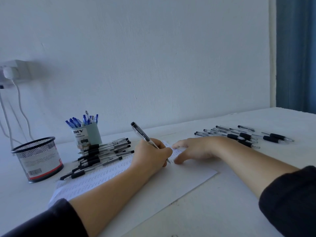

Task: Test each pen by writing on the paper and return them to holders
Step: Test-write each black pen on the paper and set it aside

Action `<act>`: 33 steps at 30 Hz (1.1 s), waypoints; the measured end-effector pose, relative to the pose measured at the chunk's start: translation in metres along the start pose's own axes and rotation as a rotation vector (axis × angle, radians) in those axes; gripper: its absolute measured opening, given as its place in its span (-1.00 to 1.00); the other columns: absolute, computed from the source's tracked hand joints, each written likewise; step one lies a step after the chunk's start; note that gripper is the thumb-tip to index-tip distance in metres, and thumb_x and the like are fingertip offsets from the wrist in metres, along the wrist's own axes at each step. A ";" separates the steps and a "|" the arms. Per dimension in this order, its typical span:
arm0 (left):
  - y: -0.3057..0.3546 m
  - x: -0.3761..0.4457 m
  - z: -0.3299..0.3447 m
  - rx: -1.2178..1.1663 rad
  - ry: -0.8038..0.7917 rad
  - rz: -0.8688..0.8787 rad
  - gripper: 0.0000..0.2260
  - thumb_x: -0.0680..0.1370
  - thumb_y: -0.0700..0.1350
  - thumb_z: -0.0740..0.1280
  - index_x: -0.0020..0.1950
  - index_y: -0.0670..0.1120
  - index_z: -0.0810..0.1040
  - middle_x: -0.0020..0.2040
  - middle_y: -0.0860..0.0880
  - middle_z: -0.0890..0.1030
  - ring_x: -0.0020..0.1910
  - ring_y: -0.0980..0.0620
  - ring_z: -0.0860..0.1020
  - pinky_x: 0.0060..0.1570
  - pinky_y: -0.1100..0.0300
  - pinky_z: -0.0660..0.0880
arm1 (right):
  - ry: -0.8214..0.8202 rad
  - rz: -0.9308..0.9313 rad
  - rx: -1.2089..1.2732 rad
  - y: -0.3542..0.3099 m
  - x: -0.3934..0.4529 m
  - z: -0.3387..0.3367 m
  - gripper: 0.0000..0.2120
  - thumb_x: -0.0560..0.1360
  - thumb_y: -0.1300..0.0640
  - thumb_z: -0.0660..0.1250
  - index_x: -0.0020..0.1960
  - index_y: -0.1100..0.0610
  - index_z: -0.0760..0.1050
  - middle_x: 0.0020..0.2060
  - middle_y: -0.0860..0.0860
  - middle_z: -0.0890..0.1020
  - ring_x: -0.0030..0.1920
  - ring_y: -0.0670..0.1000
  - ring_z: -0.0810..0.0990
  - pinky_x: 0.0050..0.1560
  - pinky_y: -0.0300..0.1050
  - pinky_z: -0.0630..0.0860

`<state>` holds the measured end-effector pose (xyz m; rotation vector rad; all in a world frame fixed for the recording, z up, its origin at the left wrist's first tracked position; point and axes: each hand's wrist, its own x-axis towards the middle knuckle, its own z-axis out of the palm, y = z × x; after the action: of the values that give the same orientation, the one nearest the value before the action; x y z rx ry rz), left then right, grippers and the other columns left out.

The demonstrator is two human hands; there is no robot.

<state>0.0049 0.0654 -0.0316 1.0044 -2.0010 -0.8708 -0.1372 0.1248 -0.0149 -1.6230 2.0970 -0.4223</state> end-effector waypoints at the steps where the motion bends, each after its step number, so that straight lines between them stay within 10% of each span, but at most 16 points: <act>1: 0.000 0.000 0.000 0.001 0.000 0.002 -0.81 0.36 -0.25 0.30 -0.47 -0.13 0.48 -0.56 -0.04 0.52 -0.59 0.12 0.33 -0.47 0.32 0.29 | 0.000 0.000 0.002 0.000 0.000 0.000 -0.38 0.47 -0.10 0.33 0.48 -0.16 0.21 0.45 -0.12 0.28 0.41 -0.04 0.29 0.27 -0.16 0.25; 33: 0.000 -0.002 0.000 0.012 -0.005 0.032 -0.79 0.36 -0.27 0.29 -0.49 -0.13 0.47 -0.57 -0.03 0.50 -0.62 0.14 0.32 -0.48 0.32 0.27 | 0.008 0.004 0.015 -0.001 -0.001 0.001 -0.38 0.47 -0.10 0.34 0.48 -0.14 0.21 0.45 -0.10 0.29 0.40 -0.03 0.30 0.24 -0.17 0.26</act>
<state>0.0055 0.0667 -0.0321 0.9752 -2.0228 -0.8463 -0.1358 0.1257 -0.0146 -1.6111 2.0972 -0.4424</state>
